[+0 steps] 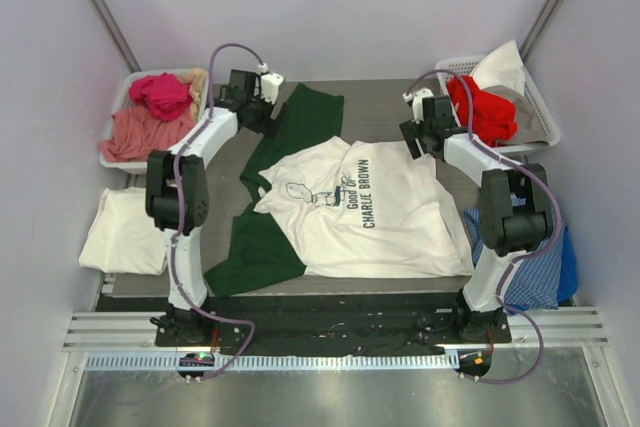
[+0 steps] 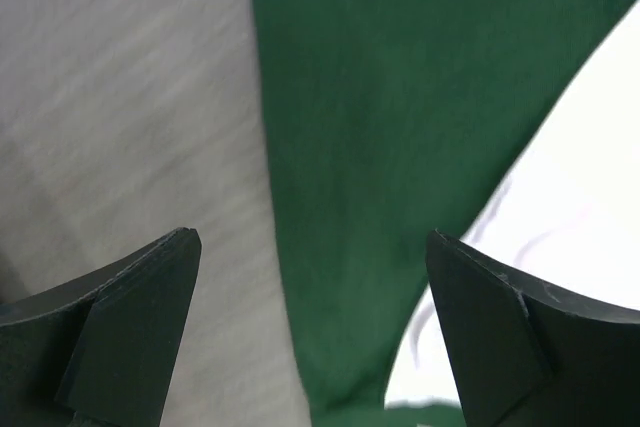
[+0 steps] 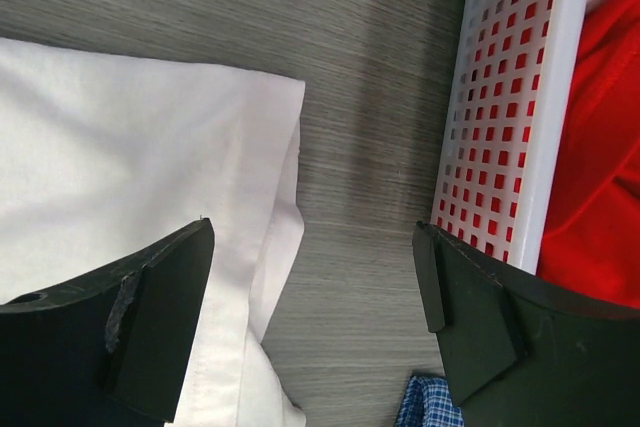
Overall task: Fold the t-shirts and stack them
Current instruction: Flatten out the tshirt
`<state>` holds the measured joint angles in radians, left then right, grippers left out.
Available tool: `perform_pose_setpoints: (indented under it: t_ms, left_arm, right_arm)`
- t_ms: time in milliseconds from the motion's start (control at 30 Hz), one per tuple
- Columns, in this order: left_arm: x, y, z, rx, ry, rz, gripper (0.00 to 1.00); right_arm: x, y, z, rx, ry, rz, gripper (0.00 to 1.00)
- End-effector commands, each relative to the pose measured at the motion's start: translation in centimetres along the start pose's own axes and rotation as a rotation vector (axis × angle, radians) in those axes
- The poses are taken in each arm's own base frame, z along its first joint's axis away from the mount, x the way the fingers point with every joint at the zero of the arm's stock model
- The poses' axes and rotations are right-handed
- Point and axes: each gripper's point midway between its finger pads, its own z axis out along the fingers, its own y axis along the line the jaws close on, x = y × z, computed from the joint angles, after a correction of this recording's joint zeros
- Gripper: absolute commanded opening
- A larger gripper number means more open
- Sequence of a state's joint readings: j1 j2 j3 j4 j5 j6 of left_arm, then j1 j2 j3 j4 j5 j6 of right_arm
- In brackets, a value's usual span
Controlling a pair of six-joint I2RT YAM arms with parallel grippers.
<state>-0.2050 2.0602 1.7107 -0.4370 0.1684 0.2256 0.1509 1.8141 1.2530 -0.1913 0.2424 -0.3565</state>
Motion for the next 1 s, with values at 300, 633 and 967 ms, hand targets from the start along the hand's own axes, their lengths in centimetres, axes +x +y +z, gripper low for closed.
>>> perform_pose_setpoints:
  t_ms: [300,633,967]
  left_arm:
    - [-5.8,0.6,7.2,-0.150,-0.046,0.175,1.00]
    - [-4.2,1.4,11.0,-0.216,0.012,0.259,1.00]
    - [-1.7,2.9,12.4,-0.292,0.103,0.350,1.00]
  right_arm:
    - [-2.2,0.0,-0.6,0.008,-0.065,0.032,0.89]
    - [-2.0,-0.2,-4.0,-0.011,-0.103,0.043,0.89]
    - [-2.1,-0.2,-5.6,-0.027,-0.119,0.056,0.89]
